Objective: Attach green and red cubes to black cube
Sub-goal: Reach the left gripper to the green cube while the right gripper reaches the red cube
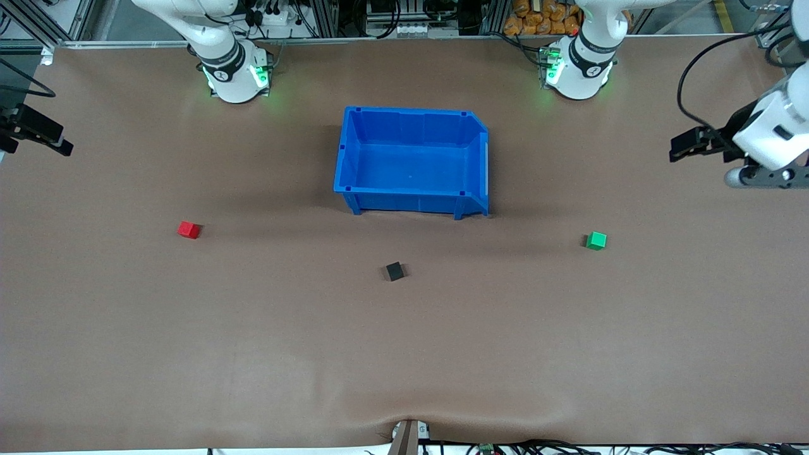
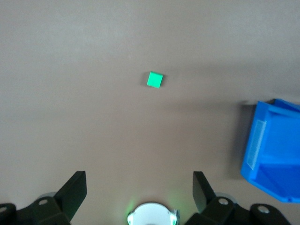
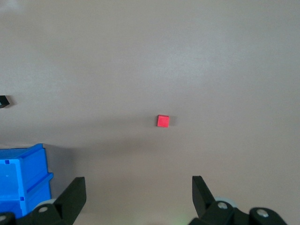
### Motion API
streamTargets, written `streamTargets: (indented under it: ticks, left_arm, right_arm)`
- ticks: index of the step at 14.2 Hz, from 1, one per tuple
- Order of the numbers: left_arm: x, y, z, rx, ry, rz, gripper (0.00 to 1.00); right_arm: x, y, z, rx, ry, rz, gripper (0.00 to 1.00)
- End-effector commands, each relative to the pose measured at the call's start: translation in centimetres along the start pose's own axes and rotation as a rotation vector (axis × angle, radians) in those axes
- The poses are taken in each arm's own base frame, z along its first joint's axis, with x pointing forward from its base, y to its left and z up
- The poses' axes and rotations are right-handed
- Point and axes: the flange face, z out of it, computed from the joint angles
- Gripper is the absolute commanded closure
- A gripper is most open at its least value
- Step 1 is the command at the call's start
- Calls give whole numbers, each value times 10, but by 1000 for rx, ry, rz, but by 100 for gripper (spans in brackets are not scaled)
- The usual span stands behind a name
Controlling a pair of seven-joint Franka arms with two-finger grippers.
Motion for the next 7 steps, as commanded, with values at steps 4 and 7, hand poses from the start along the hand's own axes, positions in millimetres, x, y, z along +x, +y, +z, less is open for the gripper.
streamTargets:
  ticks: [4,7]
  left_arm:
    - [15,5,82,-7,59,14,0]
    - [29,10,118,-11,72,23,0]
  right_arm:
    - [1,9,-4,12,-1,10,0]
    - [0,25,-2,16,-8,41,0]
